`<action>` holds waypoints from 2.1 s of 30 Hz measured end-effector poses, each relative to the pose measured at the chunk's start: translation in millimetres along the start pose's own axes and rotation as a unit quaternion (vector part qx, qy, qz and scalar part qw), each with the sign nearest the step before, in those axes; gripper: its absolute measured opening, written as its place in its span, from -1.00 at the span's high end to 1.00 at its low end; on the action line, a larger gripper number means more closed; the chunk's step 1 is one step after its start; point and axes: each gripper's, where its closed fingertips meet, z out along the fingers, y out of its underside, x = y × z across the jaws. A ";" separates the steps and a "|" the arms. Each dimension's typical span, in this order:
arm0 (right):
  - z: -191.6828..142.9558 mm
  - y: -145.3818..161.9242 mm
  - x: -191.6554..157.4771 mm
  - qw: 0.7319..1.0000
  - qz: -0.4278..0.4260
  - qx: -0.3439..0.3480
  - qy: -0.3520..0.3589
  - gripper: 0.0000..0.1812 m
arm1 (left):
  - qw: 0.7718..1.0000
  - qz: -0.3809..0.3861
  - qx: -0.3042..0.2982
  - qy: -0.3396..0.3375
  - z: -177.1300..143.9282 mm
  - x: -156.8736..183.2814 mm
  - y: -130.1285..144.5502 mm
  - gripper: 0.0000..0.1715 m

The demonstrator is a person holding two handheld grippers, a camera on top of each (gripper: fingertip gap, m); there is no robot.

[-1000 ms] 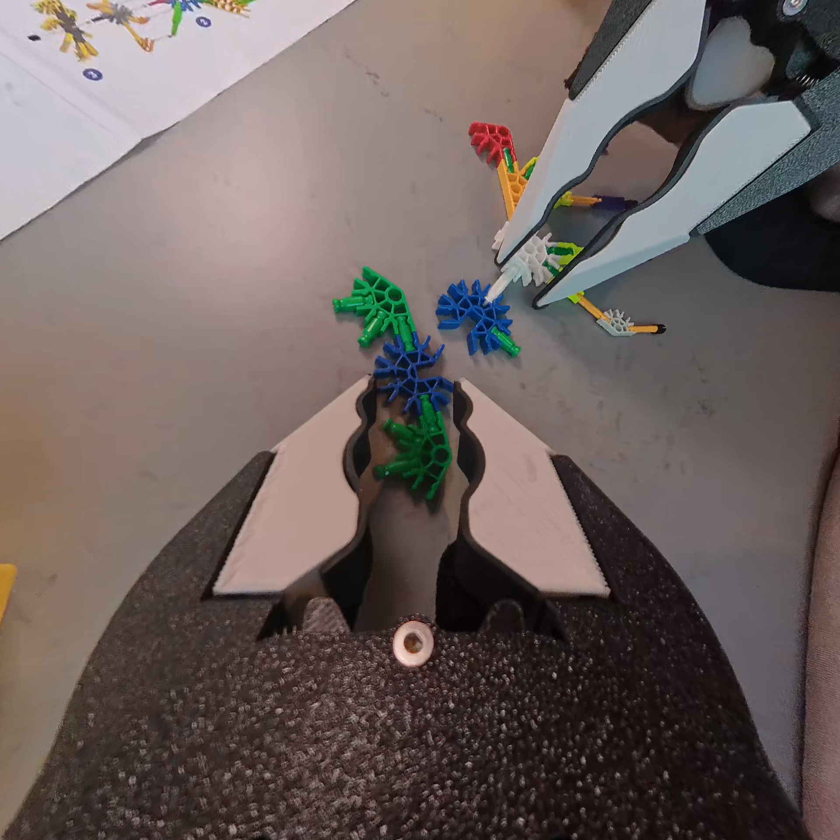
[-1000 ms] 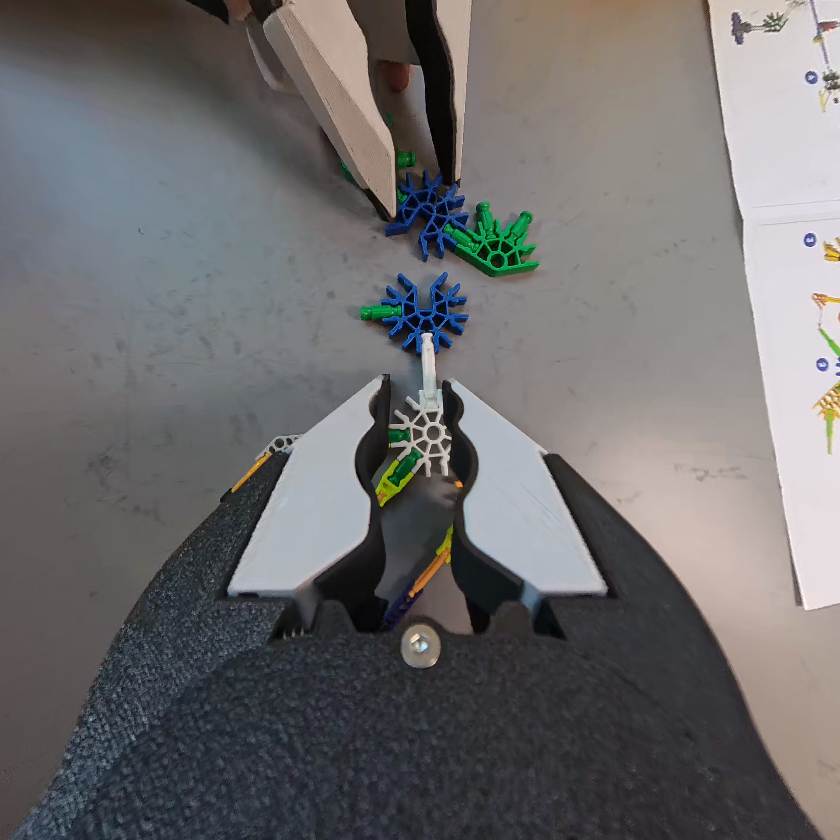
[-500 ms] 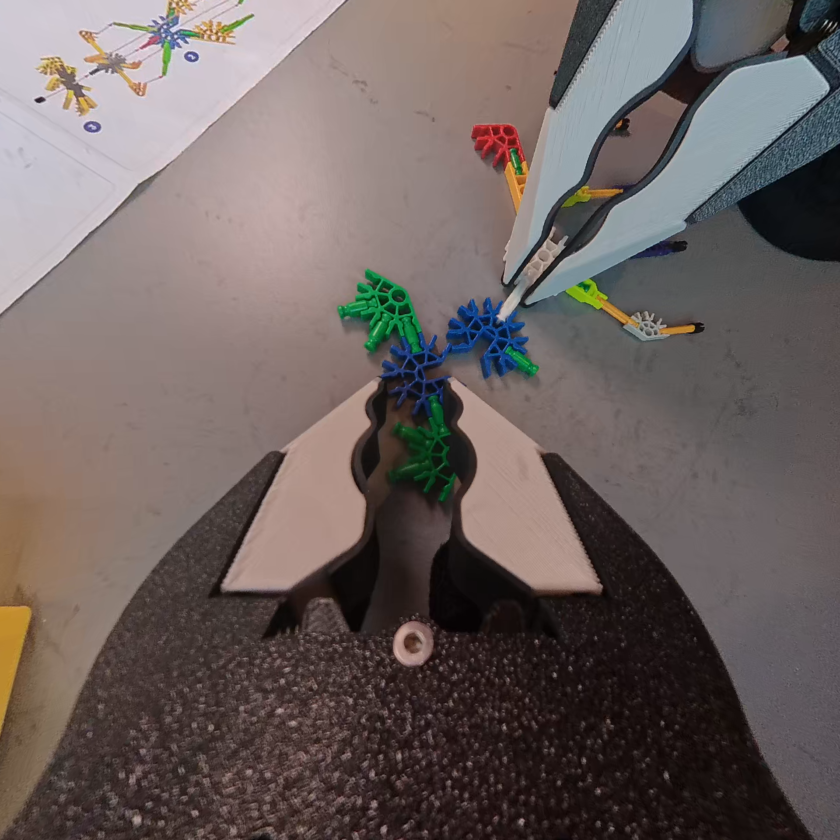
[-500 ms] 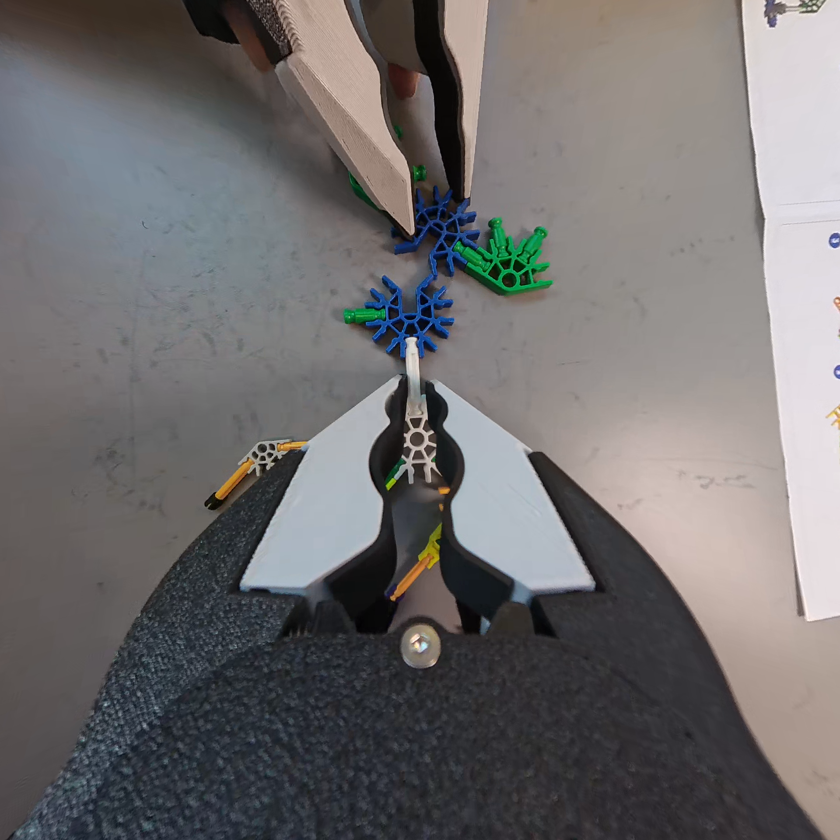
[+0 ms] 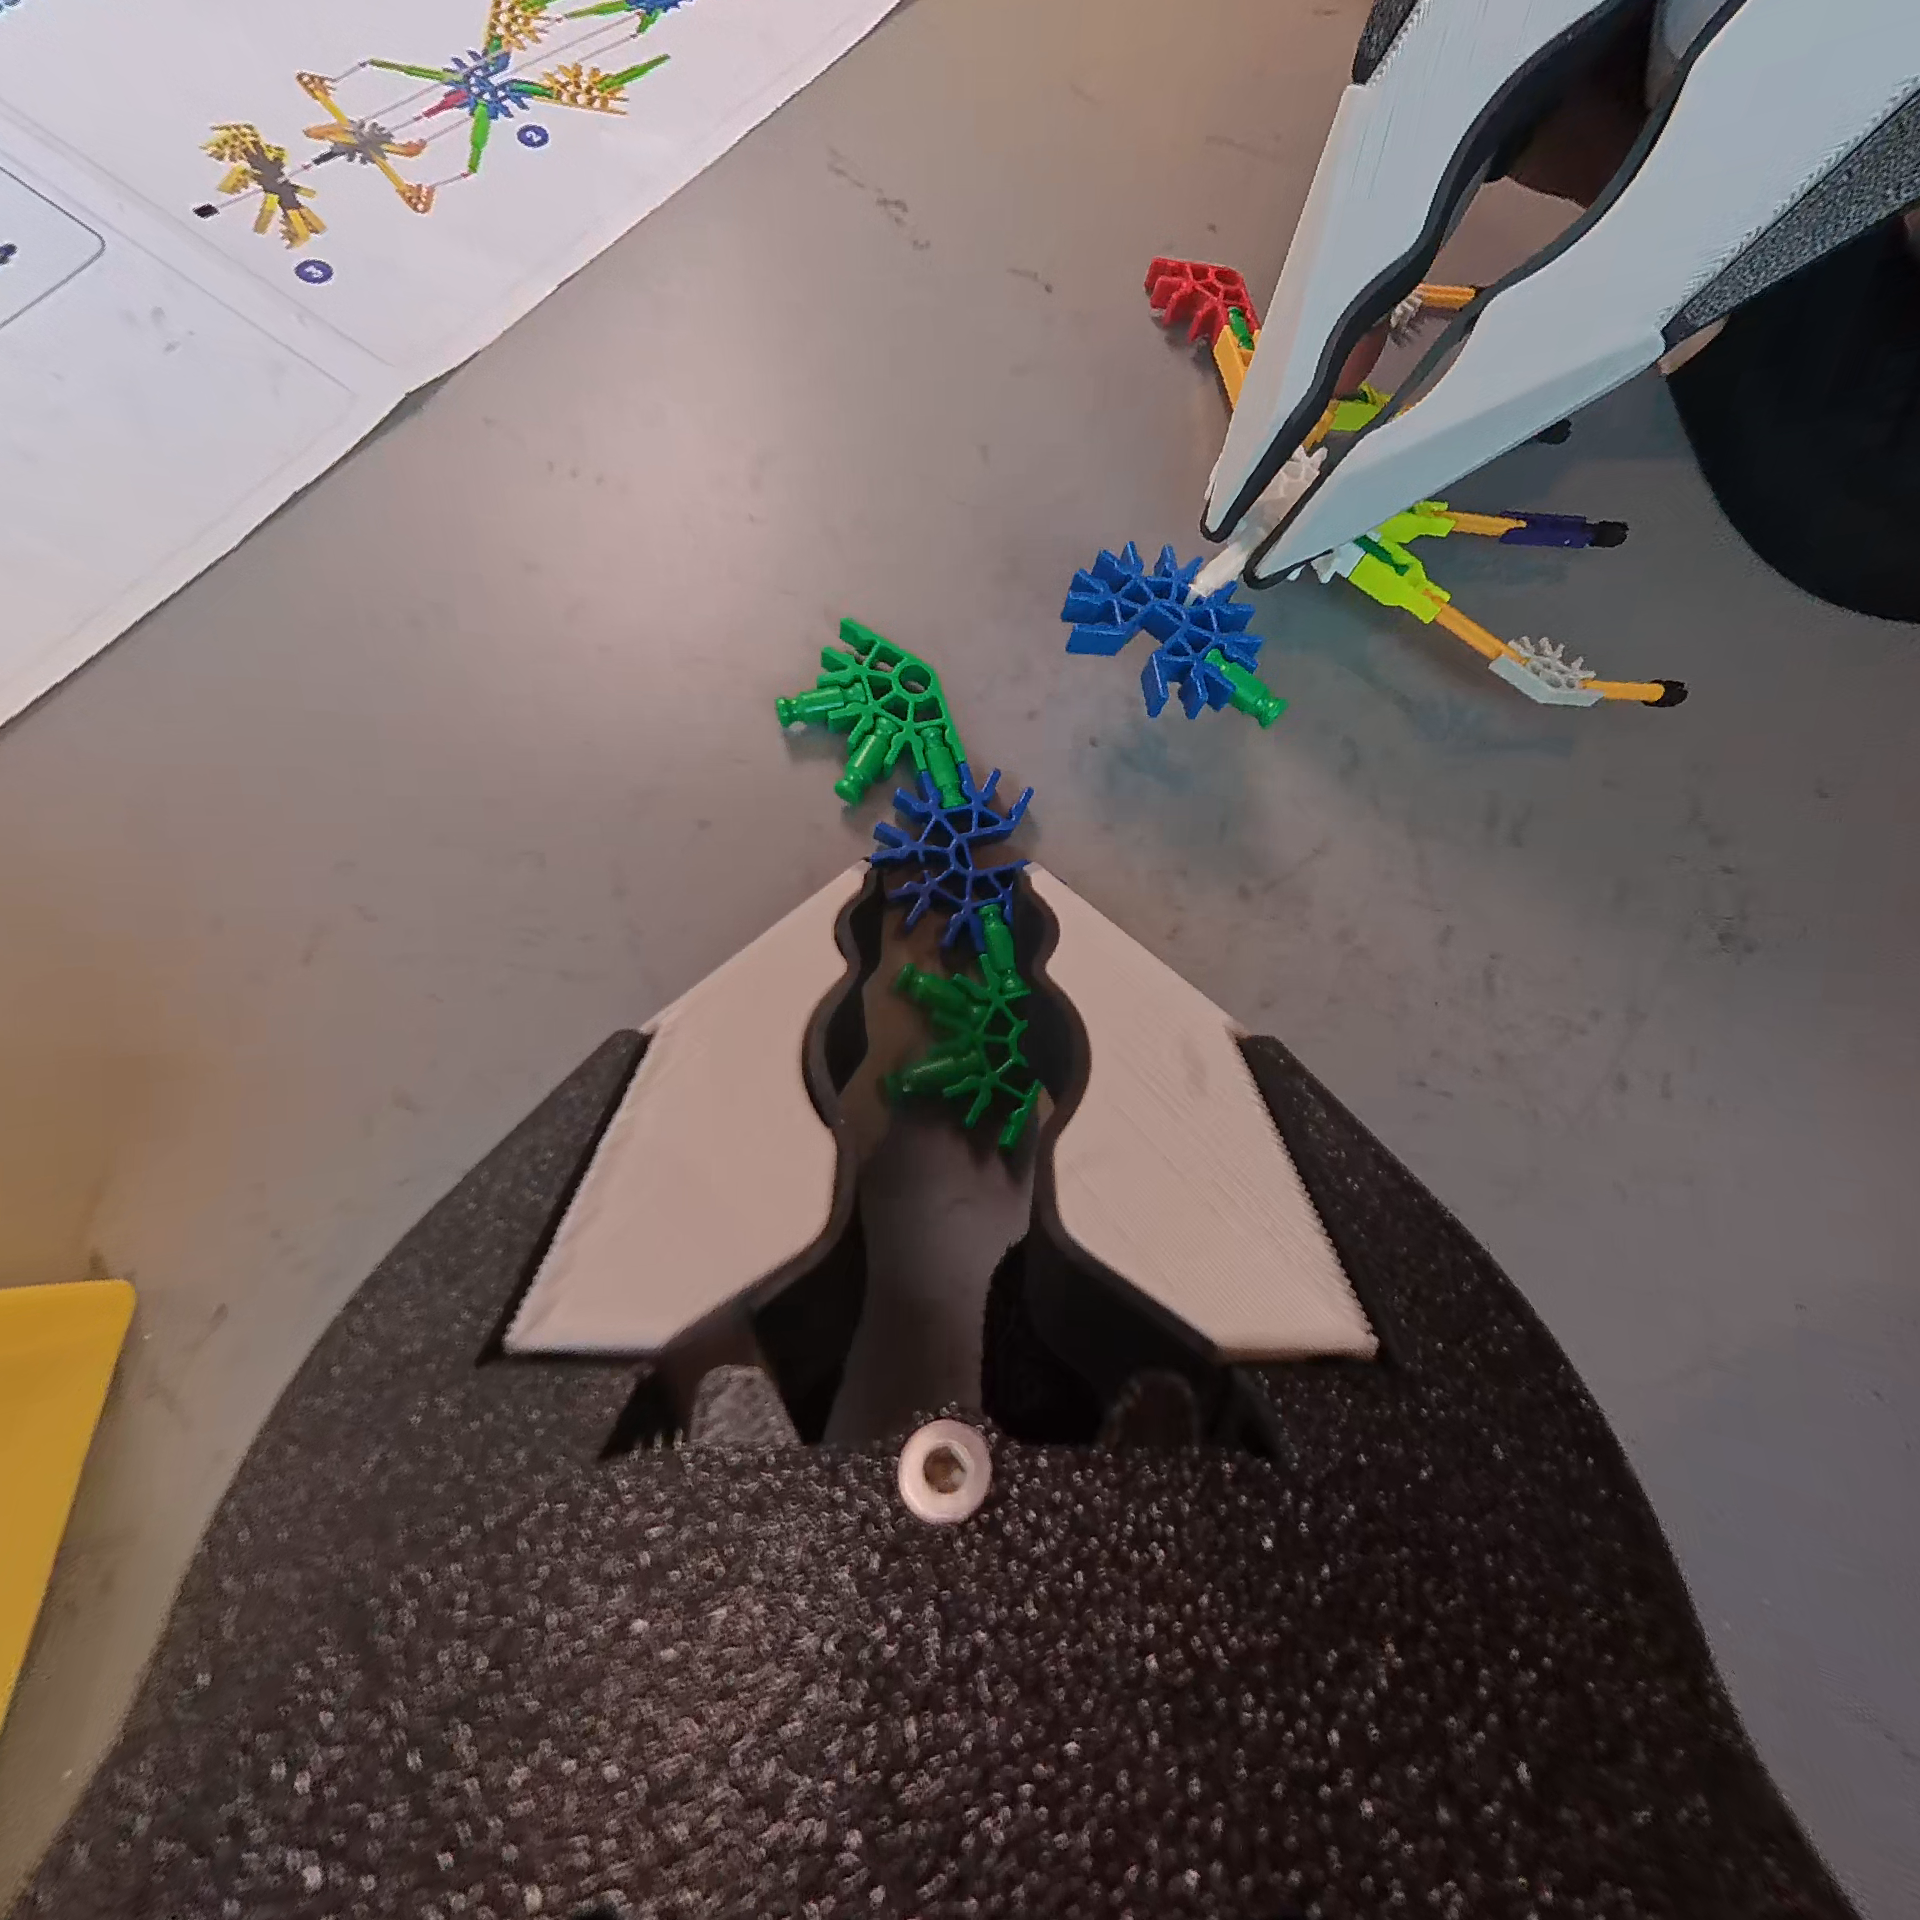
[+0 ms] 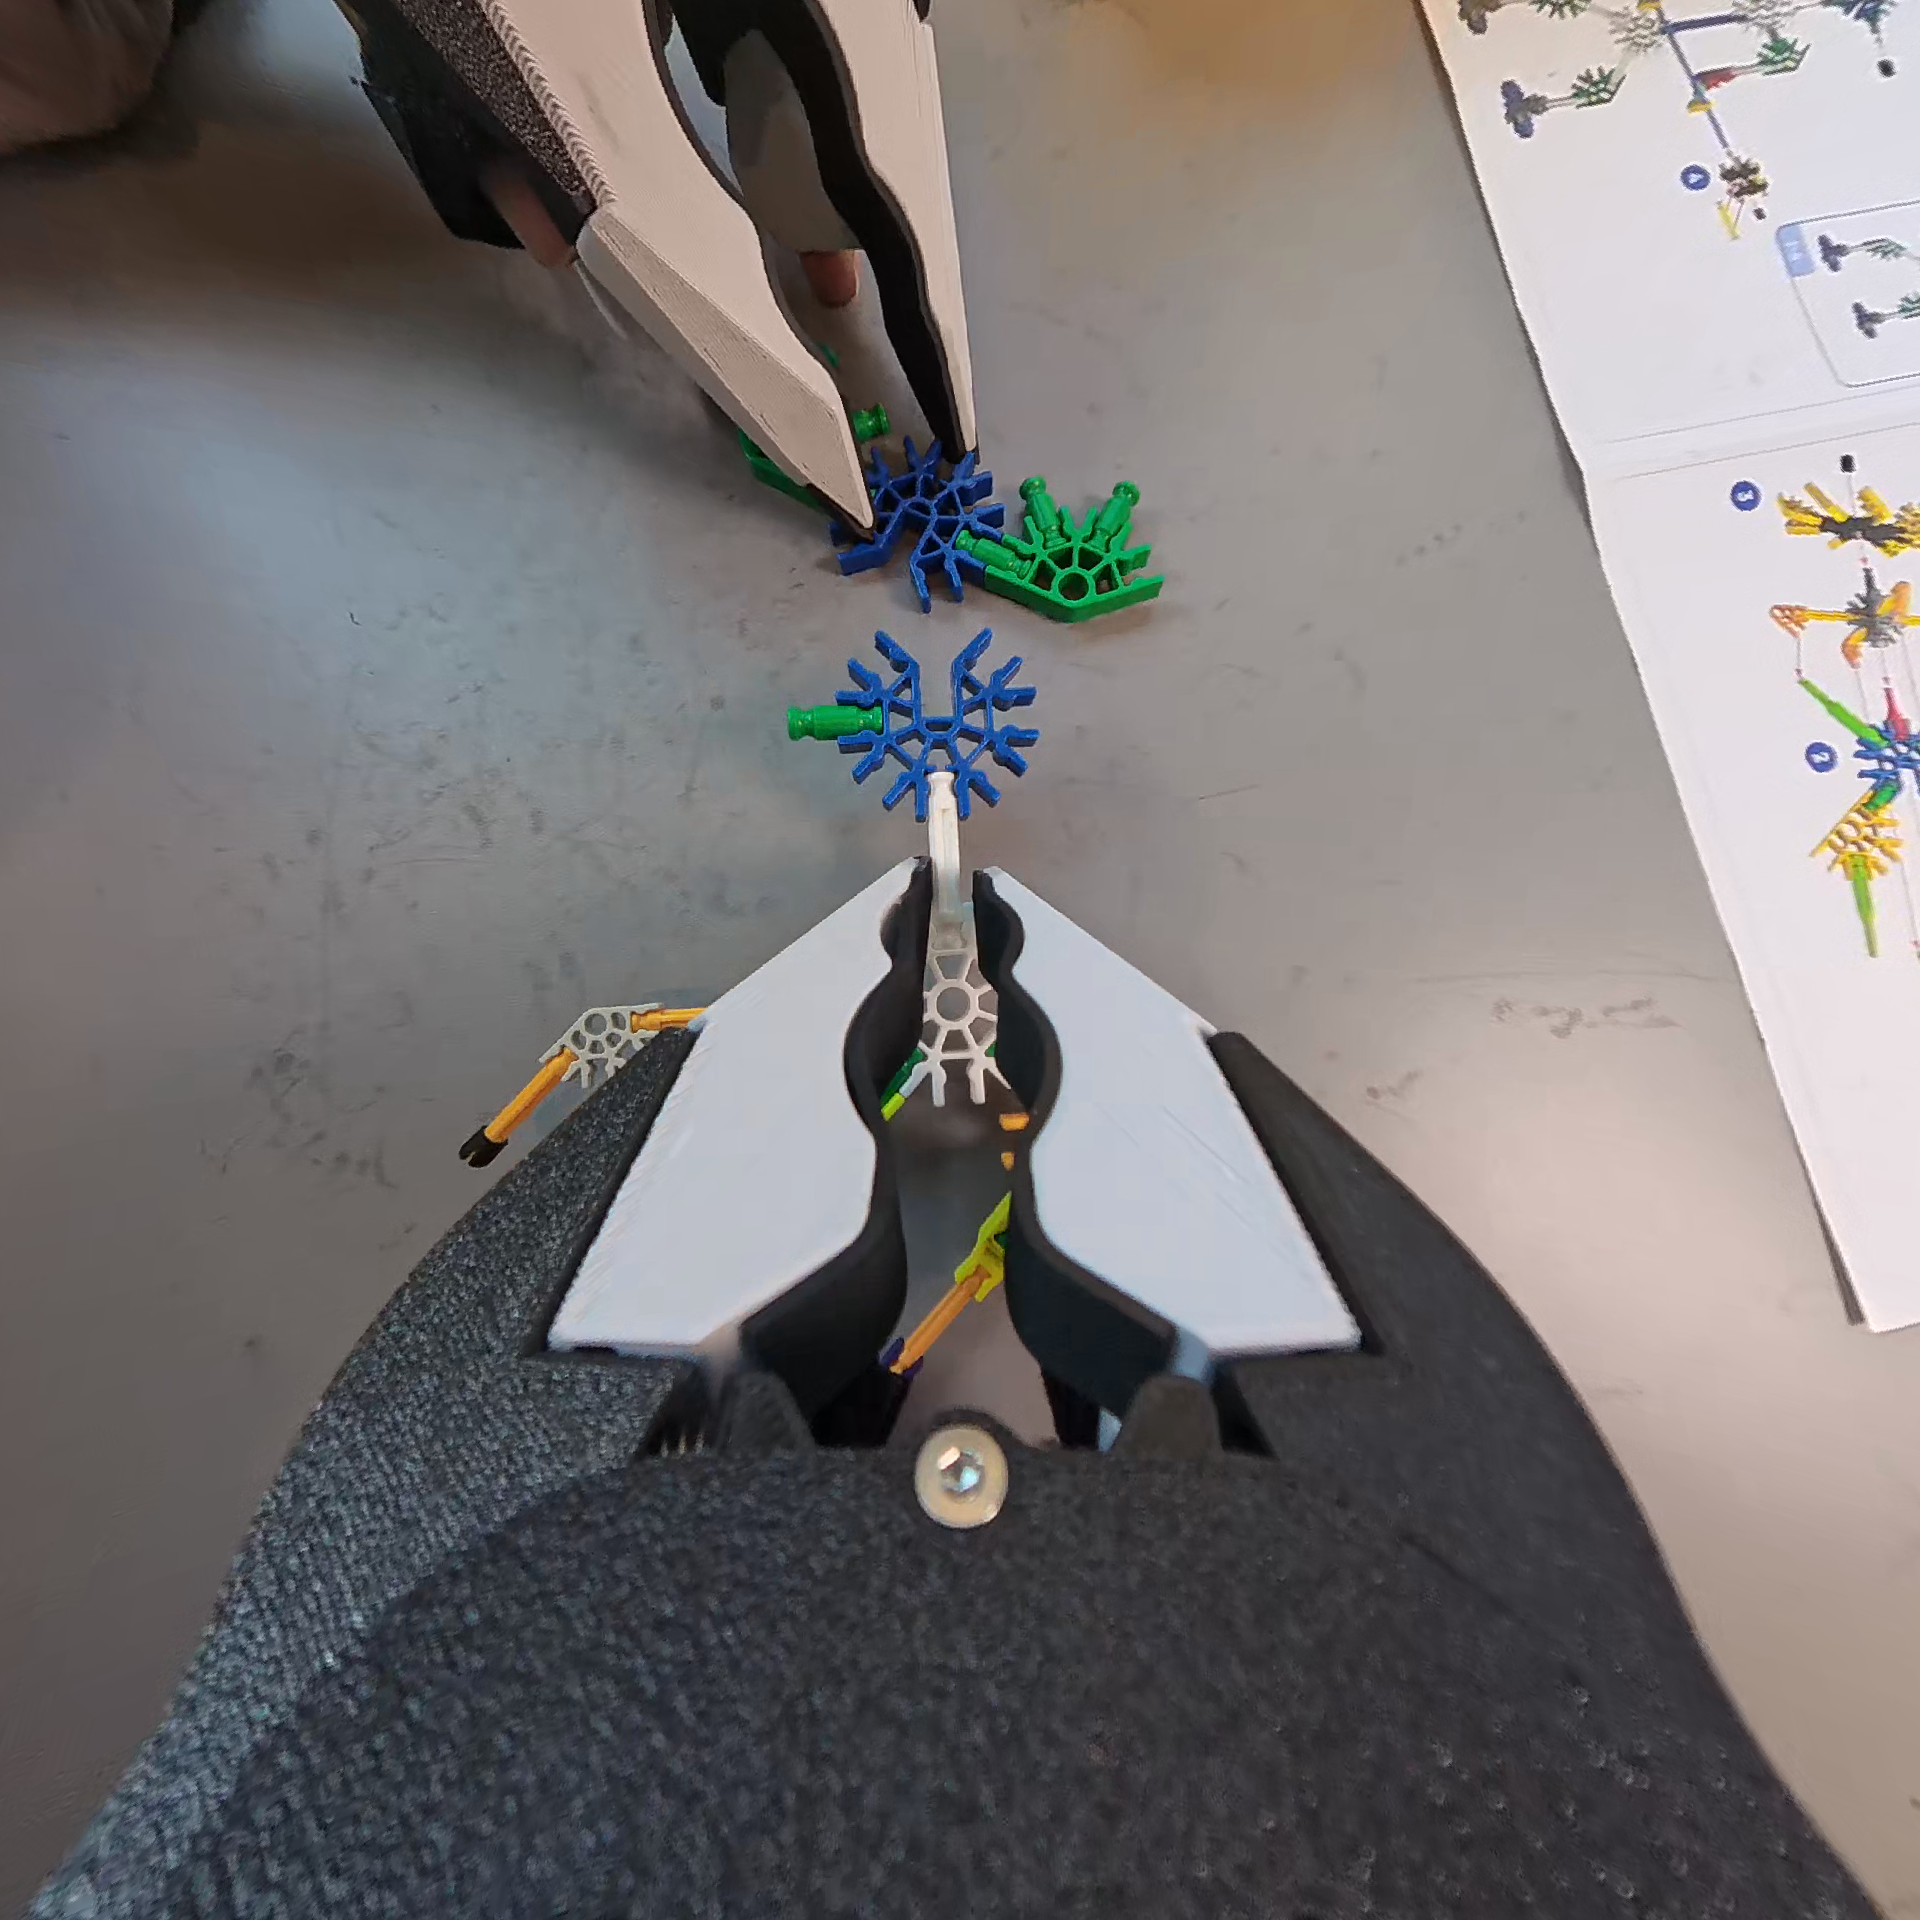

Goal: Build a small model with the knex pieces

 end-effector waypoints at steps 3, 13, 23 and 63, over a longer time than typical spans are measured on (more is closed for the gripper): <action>2.8 2.4 -1.1 1.000 -0.011 -0.011 0.008 0.93 | 1.000 0.000 0.000 -0.002 -1.1 -1.0 0.8 0.72; 4.4 2.2 -1.9 1.000 -0.016 -0.013 0.013 0.93 | 1.000 0.000 0.001 -0.006 -3.3 -3.4 2.1 0.72; 5.5 1.6 -0.9 0.999 -0.026 -0.012 0.024 0.93 | 1.000 0.009 0.004 -0.016 -4.6 -5.6 1.4 0.72; -28.6 42.5 25.8 1.000 0.007 -0.021 0.001 0.51 | 0.998 -0.007 0.049 -0.039 -20.5 -18.7 -11.4 0.72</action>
